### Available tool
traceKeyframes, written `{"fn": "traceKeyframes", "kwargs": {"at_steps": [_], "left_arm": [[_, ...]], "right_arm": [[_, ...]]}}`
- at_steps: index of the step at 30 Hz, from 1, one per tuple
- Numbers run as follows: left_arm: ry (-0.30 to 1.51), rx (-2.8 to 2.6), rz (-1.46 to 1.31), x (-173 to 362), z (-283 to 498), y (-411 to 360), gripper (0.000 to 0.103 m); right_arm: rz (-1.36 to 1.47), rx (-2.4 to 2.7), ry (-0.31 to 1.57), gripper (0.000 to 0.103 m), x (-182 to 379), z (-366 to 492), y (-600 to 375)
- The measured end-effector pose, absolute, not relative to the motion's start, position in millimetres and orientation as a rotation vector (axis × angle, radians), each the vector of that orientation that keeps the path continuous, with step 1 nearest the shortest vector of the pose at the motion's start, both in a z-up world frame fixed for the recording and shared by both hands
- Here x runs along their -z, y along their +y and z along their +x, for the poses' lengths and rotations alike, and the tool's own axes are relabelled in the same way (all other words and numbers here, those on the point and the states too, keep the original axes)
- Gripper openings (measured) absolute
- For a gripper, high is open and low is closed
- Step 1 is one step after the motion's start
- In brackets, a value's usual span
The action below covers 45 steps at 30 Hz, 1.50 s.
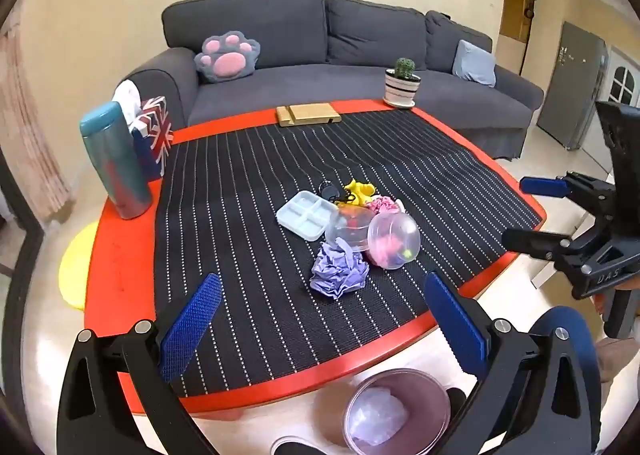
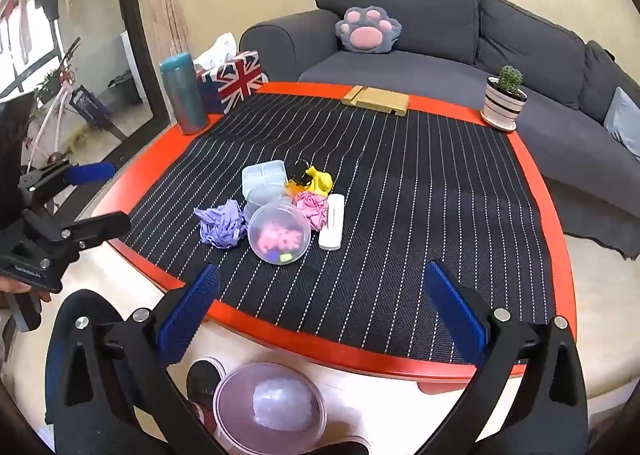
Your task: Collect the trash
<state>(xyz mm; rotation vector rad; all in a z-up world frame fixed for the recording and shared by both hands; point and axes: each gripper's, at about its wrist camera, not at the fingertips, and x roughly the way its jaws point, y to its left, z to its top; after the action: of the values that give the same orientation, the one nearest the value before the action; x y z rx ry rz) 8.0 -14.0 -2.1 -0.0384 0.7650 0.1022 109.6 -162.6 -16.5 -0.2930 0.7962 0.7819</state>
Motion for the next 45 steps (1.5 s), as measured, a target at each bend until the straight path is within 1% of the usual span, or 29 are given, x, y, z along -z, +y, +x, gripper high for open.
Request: {"fn": "traceKeyframes", "kwargs": {"at_steps": [4,6,45], "left_arm": [[0.761,-0.107,-0.005,4,14,-29,0.097],[0.759,-0.082,-0.027,1,4,-13,0.097],[0.776,-0.095,-0.06,8,10,-7,0.097]], "right_arm": [[-0.293,-0.801,0.809,0.1,17,109,-161],[-0.293,-0.806,0.808,0.1,16,109,-160],[-0.279,-0.818,0.824,0.1,18,112,-157]]}}
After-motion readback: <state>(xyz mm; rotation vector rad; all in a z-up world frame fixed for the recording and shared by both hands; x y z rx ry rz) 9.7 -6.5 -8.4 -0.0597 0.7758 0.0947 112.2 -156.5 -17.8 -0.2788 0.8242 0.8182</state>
